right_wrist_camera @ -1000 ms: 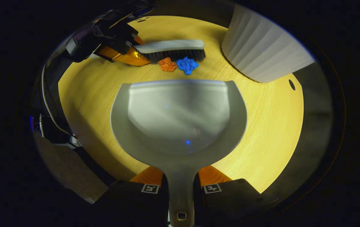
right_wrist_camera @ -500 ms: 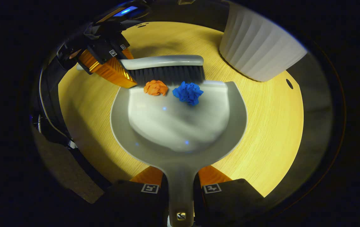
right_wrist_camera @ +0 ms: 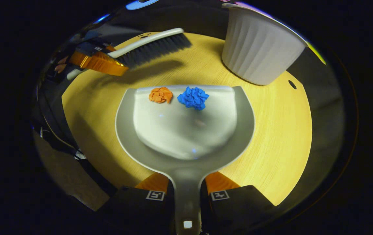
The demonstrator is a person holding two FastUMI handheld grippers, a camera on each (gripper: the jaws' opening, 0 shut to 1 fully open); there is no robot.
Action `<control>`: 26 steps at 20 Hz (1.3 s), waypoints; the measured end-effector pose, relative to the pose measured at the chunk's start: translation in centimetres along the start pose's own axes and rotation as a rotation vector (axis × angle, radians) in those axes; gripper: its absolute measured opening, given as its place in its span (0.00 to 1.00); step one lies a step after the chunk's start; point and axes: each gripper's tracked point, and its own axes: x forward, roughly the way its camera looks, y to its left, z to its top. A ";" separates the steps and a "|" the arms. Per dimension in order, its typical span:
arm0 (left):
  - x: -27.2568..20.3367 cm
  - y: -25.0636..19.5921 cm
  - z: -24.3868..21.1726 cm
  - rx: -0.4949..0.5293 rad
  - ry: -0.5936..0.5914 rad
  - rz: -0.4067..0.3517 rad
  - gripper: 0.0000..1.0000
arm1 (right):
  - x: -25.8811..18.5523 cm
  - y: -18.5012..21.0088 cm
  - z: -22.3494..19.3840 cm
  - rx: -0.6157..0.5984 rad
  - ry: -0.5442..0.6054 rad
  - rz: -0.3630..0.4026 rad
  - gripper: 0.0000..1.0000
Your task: Pick up the small broom and dustpan from the desktop, sweep the trash into the dustpan with the broom, and then empty the trash into the garbage bin.
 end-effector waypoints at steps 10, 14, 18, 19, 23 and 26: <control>-3.6 3.1 -8.9 -0.173 0.016 0.126 0.24 | -10.4 -2.1 2.7 0.150 -0.026 -0.126 0.36; -3.3 3.0 -11.0 -0.186 0.035 0.109 0.24 | -15.2 -3.2 5.0 0.241 -0.061 -0.144 0.36; -3.2 3.0 -12.0 -0.202 0.029 0.094 0.24 | -19.4 -6.4 8.1 0.261 -0.088 -0.176 0.36; -3.2 3.0 -12.2 -0.203 0.028 0.090 0.24 | -20.3 -7.8 9.1 0.254 -0.094 -0.191 0.33; -3.1 2.2 -12.6 -0.203 0.030 0.077 0.24 | -23.2 -14.0 13.5 0.203 -0.105 -0.297 0.36; -2.9 2.0 -13.1 -0.183 0.042 0.074 0.24 | -23.8 -17.7 16.2 0.177 -0.084 -0.346 0.33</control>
